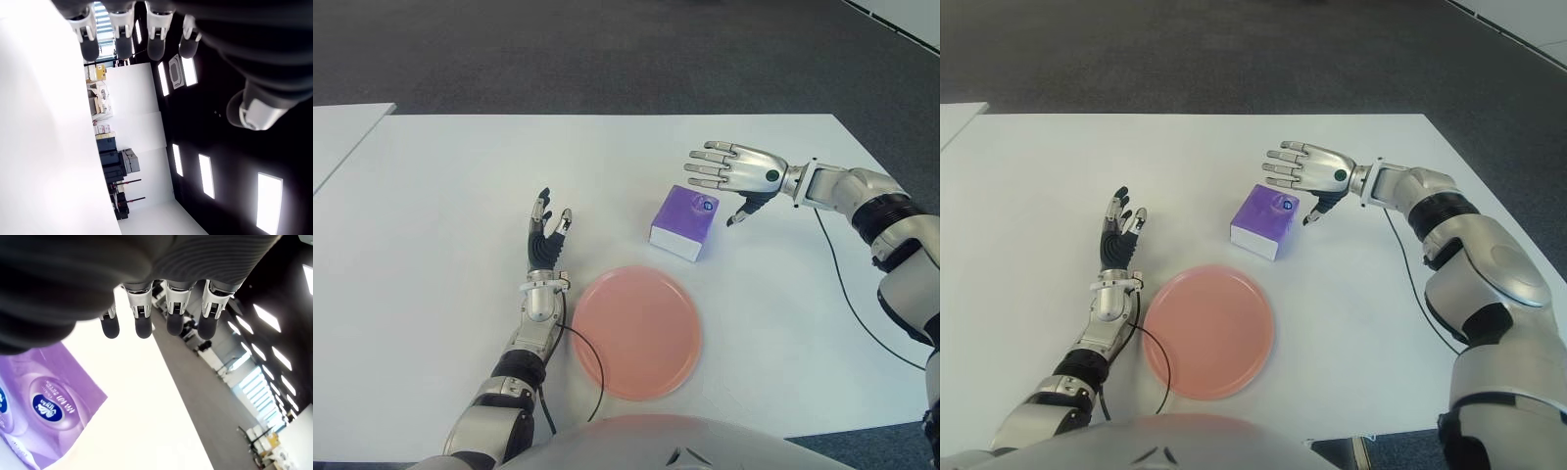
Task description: Put the tissue paper into the plate.
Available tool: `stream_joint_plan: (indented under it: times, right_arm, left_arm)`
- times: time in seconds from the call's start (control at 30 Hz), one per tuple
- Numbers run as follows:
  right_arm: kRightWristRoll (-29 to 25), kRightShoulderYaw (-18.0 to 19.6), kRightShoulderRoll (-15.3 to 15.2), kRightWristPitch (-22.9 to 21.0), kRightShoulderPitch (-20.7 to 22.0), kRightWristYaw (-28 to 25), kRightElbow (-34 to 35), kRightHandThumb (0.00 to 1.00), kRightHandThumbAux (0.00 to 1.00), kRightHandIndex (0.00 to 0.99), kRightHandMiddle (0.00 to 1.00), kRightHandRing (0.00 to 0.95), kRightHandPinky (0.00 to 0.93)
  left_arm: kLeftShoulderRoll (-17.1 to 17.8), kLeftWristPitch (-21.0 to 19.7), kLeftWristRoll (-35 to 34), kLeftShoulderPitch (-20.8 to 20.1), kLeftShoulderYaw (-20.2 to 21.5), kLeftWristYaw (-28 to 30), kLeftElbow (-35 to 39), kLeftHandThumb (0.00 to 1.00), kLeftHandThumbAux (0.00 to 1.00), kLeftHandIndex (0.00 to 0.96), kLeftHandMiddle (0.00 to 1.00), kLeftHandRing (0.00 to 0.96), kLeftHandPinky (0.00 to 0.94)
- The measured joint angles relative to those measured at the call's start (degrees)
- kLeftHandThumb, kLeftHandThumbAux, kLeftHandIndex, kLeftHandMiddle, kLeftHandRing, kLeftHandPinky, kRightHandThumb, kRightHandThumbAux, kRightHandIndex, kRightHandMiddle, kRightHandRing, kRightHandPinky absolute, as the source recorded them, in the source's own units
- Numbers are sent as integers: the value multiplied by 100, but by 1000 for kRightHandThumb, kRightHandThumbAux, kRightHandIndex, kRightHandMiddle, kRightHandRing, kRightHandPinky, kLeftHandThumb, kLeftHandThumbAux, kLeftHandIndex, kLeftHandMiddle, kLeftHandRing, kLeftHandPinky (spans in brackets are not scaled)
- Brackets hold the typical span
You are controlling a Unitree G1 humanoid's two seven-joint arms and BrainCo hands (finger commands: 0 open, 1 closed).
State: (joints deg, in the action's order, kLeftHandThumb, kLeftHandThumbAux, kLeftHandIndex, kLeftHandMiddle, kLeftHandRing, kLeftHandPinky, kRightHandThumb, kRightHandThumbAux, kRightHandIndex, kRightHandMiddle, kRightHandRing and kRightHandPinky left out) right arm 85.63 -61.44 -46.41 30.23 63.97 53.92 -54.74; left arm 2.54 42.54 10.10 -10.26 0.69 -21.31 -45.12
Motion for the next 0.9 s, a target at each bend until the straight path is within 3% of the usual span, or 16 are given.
stream_joint_plan:
  times: [0.23, 0.4, 0.9]
  right_arm:
    - [-656, 665, -534, 709, -7, -917, 1081, 446, 213, 0, 0, 0, 0]
    - [-1059, 1188, -867, 891, -70, -1553, 1764, 466, 217, 0, 0, 0, 0]
    - [-1321, 1723, -861, 1176, -821, -2773, 2259, 509, 230, 0, 0, 0, 0]
  left_arm:
    - [16, 57, 4, -15, -72, 0, -14, 17, 435, 0, 0, 0, 0]
    - [31, 55, 6, -18, -100, 0, -30, 15, 442, 0, 0, 0, 0]
    - [69, 55, 164, -53, -175, -68, -64, 6, 441, 0, 0, 0, 0]
